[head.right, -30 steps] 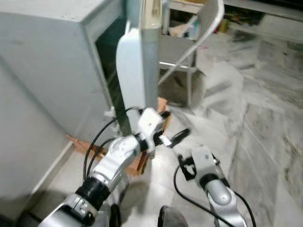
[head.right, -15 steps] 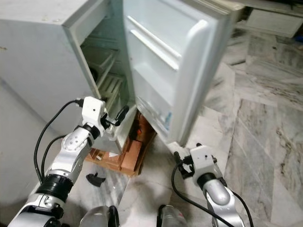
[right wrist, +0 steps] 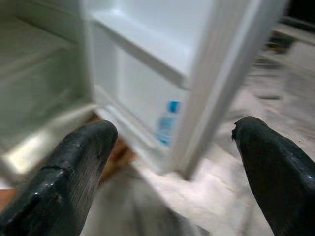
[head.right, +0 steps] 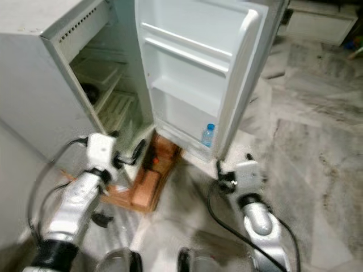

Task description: Restocking fridge

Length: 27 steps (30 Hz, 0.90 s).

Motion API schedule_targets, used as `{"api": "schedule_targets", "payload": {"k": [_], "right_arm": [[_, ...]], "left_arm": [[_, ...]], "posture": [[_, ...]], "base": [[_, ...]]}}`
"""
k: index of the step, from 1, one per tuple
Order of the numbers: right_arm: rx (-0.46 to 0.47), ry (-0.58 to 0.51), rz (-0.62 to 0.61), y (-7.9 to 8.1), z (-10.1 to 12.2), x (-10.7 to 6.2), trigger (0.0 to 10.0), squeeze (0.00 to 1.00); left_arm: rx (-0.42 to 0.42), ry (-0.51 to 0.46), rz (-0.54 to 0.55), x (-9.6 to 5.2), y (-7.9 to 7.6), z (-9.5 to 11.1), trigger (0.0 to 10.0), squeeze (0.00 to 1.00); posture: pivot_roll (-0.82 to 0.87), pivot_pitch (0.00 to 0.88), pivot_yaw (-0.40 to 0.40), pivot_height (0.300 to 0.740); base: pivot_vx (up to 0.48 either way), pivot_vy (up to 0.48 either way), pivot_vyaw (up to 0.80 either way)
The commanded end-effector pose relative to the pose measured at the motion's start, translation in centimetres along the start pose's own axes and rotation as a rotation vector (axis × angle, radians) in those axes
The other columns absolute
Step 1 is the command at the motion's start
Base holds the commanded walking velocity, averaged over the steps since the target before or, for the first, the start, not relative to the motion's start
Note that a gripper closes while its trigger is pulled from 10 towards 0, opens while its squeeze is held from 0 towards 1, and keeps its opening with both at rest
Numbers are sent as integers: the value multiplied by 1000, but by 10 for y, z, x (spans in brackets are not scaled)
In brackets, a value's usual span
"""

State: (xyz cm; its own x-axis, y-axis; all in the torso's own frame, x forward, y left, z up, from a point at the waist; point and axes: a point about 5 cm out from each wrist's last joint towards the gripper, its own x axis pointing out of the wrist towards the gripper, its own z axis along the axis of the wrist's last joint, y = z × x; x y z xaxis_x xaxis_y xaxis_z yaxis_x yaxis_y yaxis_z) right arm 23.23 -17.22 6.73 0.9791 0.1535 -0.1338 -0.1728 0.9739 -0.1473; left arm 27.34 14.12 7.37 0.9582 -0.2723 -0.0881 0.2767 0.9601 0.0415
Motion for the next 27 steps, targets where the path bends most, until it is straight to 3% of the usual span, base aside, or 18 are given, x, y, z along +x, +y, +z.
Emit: {"api": "schedule_targets", "payload": {"k": [1, 4, 7, 14, 27], "right_arm": [[13, -47, -12, -4, 10, -2, 10000, 0], [46, -69, -72, -6, 12, -4, 10000, 0], [54, -50, -83, -5, 9, -4, 10000, 0], [46, -83, -72, -4, 17, 2, 10000, 0], [37, -93, -81, -1, 20, 7, 10000, 0]], "left_arm": [[-15, -14, 52, -3, 4, 4, 10000, 0], [-75, 8, 126, -16, 9, 1, 10000, 0], [-67, 14, 111, -19, 4, 1, 10000, 0], [-86, 2, 61, -4, -7, 6, 10000, 0], [-72, -31, 12, 19, -15, 19, 10000, 0]], "posture": [[-26, 120, 28, 740], [-30, 107, 22, 740], [-24, 100, 20, 740], [-29, 84, 17, 740], [-33, 73, 19, 740]], "base": [[307, -368, 0], [340, -334, 0], [392, -271, -313], [433, 0, -765], [457, 0, 0]]}}
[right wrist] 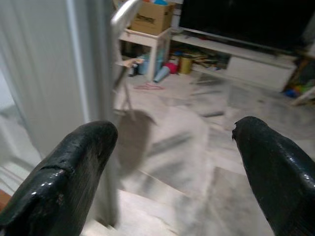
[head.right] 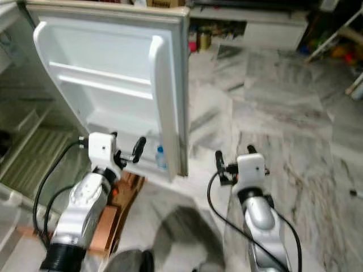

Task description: Restocking fridge

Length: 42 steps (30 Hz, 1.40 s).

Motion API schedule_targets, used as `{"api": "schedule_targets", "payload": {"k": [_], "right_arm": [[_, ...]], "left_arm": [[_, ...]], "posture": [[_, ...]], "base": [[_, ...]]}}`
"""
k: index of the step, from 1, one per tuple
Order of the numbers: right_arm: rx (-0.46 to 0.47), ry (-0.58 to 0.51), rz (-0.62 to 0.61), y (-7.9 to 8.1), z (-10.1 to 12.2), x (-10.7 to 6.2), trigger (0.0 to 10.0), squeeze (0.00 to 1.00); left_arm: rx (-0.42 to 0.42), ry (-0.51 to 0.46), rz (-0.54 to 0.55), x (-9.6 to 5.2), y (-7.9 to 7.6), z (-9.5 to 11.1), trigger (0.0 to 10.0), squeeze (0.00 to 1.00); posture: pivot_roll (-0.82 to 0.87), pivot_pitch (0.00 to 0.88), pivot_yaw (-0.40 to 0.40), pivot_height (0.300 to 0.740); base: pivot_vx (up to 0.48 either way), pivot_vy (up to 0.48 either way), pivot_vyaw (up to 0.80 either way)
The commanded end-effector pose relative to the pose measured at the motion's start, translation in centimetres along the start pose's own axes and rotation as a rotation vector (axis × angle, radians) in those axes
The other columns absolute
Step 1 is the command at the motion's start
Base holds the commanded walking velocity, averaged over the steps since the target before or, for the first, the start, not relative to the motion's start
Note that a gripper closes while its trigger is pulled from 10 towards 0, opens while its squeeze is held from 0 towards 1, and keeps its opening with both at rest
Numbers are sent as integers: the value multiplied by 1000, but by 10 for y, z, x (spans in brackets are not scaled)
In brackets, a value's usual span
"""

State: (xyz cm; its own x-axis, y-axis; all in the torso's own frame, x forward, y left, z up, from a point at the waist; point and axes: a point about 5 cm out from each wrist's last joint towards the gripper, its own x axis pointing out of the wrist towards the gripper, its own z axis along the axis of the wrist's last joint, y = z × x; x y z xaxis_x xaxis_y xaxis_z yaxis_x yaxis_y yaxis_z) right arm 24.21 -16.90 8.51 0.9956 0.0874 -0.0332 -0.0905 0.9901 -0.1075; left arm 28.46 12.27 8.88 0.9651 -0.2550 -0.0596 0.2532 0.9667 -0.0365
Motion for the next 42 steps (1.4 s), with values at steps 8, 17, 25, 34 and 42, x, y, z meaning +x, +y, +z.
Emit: {"api": "schedule_targets", "payload": {"k": [8, 17, 25, 34, 42], "right_arm": [[-26, -11, -15, -4, 3, 1, 10000, 0], [-32, -15, -23, -4, 3, 2, 10000, 0], [-29, 0, -18, -3, -1, 0, 10000, 0], [-49, -19, 9, 0, 3, 8, 10000, 0], [-63, -39, -2, -2, 7, 19, 10000, 0]], "left_arm": [[34, -5, -58, 16, -11, 2, 10000, 0], [37, -27, -64, 24, -16, 5, 10000, 0], [61, 8, 7, -6, 3, -11, 10000, 0], [109, 23, 46, -22, 10, -11, 10000, 0], [139, 11, 69, -19, 21, -4, 10000, 0]], "posture": [[-39, 74, 22, 740], [-51, 69, 23, 740], [-30, 75, 17, 740], [-2, 87, 19, 740], [-6, 91, 27, 740]], "base": [[465, 0, 0], [467, 0, 0], [117, 0, 0], [0, -267, -706], [0, -479, -673]]}}
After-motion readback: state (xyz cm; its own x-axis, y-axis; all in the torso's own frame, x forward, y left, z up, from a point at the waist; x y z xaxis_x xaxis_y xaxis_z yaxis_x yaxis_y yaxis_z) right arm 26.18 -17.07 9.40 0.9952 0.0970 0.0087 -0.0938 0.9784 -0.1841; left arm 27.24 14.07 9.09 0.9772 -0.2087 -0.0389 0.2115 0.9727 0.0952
